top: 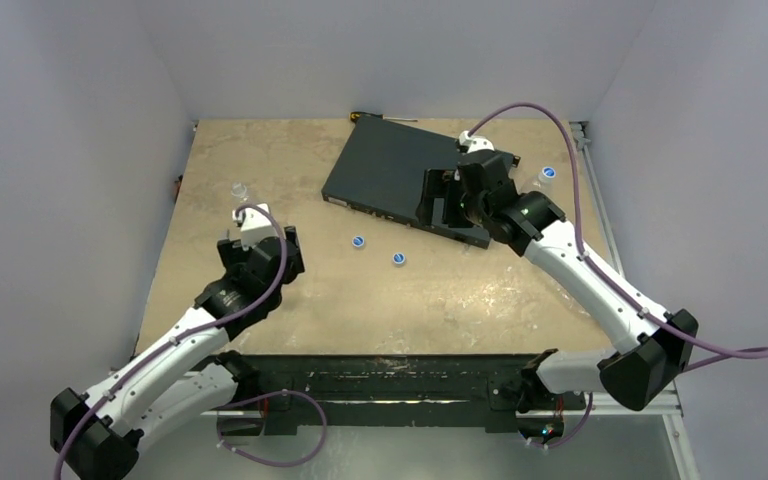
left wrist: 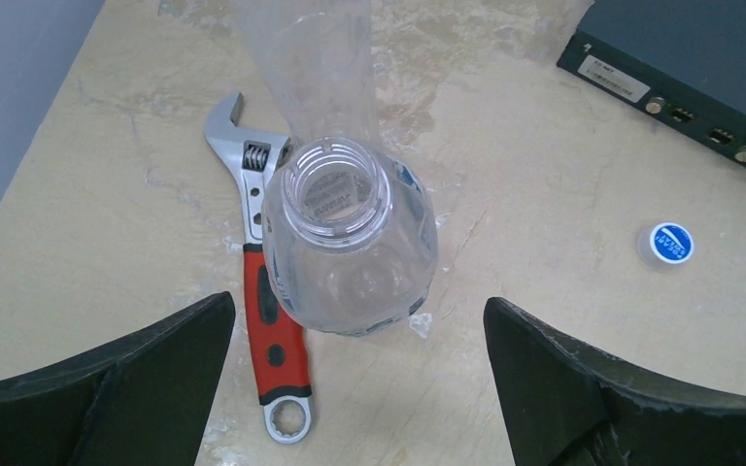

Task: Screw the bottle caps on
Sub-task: Pick up the plastic bottle at the center of the board.

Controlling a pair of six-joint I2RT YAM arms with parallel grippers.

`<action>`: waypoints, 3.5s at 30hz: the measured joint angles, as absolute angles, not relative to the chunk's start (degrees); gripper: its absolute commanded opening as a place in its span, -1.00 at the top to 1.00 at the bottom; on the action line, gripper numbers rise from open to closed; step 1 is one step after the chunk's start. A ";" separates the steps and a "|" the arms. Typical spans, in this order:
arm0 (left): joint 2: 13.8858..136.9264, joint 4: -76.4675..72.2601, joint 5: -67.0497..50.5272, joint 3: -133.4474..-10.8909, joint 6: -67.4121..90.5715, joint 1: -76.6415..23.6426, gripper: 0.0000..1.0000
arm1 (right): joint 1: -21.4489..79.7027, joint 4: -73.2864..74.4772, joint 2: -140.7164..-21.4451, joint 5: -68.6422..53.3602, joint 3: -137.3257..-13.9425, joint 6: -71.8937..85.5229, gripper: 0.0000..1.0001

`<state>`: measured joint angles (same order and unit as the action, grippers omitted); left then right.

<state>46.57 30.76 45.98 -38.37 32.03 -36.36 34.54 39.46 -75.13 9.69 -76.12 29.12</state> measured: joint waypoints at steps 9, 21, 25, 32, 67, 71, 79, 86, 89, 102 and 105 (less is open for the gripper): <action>54.13 12.16 51.99 -28.38 32.53 -34.96 -0.94 | 36.36 35.53 -75.09 7.88 -72.25 29.08 -0.97; 59.37 -8.23 55.94 -20.34 31.55 -34.48 -0.10 | 37.26 31.31 -75.05 6.57 -66.52 29.02 -0.97; 58.41 -8.32 51.44 -20.56 30.11 -34.46 0.30 | 37.50 28.97 -74.81 5.87 -64.45 28.64 -0.97; 47.13 2.24 31.18 -27.27 27.90 -34.24 0.38 | 37.58 21.85 -71.83 0.56 -59.00 26.85 -0.97; 65.06 14.35 -27.18 -59.81 25.52 -33.39 -0.03 | 54.57 0.16 -64.40 2.15 -46.87 17.67 -0.08; 65.21 13.93 -26.87 -59.92 26.59 -33.23 -0.64 | 54.81 -1.41 -64.42 2.39 -46.50 19.77 0.24; 62.87 10.09 -27.38 -57.47 27.00 -33.23 -0.73 | 52.69 -6.44 -64.42 -4.84 -46.46 25.76 0.30; 59.90 2.83 -28.16 -54.24 27.68 -33.08 -0.70 | 48.40 -13.78 -62.89 -13.72 -44.93 31.59 0.28; 57.95 -1.15 -28.25 -52.80 28.18 -32.99 -0.69 | 47.48 -17.12 -62.48 -16.43 -43.57 33.61 0.30; 57.91 -12.29 -29.98 -48.75 31.14 -32.84 -0.27 | 47.18 -25.34 -63.83 -21.15 -40.99 38.02 0.25; 58.08 -14.20 -29.98 -47.33 31.97 -32.75 -0.08 | 47.13 -25.32 -64.27 -20.93 -40.80 38.13 -0.05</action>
<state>58.08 -14.20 -29.98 -47.33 31.97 -32.75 47.13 -25.32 -64.27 -20.93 -40.80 38.13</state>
